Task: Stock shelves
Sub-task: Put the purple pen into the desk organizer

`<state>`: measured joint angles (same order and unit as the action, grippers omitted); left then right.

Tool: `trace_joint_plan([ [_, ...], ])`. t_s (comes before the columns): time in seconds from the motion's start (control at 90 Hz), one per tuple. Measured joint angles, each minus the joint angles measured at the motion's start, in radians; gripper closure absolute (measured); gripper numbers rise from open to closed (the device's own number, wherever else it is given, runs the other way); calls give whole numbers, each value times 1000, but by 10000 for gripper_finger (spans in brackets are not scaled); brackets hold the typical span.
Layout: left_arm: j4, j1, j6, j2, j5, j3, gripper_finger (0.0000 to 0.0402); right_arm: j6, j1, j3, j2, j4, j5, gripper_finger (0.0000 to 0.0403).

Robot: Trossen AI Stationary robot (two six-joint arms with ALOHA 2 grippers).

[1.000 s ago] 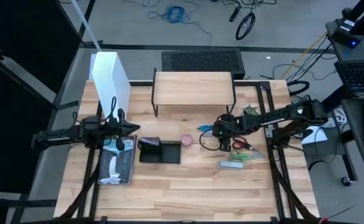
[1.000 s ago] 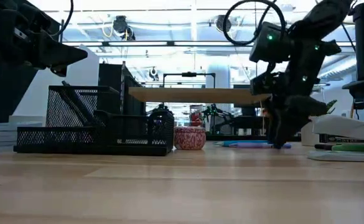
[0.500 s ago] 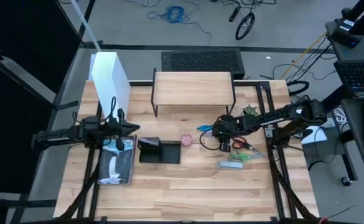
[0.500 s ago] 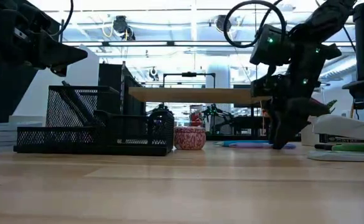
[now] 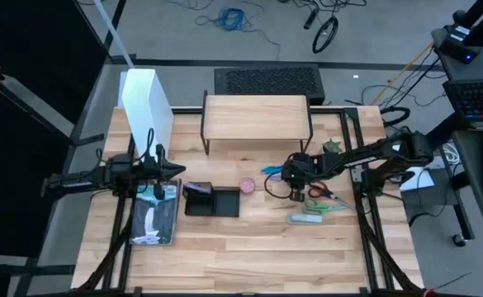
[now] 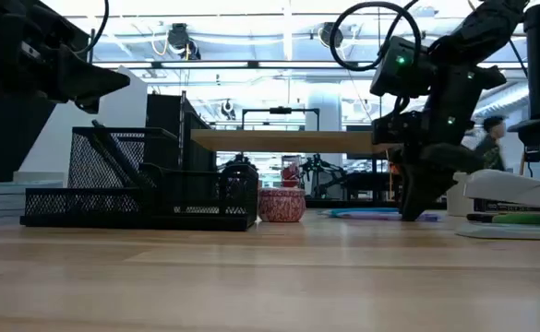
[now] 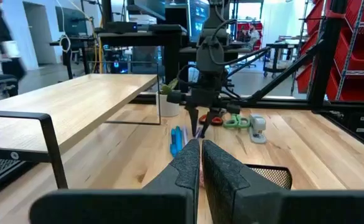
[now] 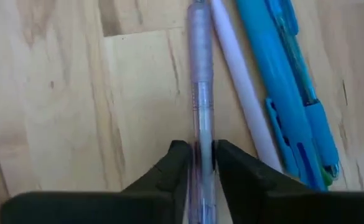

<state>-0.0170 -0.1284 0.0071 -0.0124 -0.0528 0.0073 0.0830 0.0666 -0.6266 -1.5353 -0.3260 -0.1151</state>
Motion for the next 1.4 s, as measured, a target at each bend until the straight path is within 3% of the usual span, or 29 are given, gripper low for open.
trace_joint_plan([
  [0.144,0,0,0,0,0,0,398,-3,0,0,0,0,4,314],
  [0.344,0,0,0,0,0,0,398,-16,-1,-1,-1,-5,14,386],
  [0.744,0,0,0,0,0,0,398,-8,-1,-14,8,22,14,386],
  [1.122,-43,0,-4,0,0,0,398,22,-3,-77,136,-69,18,397],
  [1.322,-62,0,-153,0,0,0,398,109,-3,-77,150,-85,49,400],
  [1.4,-61,0,-157,0,0,0,398,139,-3,-77,149,-85,112,402],
])
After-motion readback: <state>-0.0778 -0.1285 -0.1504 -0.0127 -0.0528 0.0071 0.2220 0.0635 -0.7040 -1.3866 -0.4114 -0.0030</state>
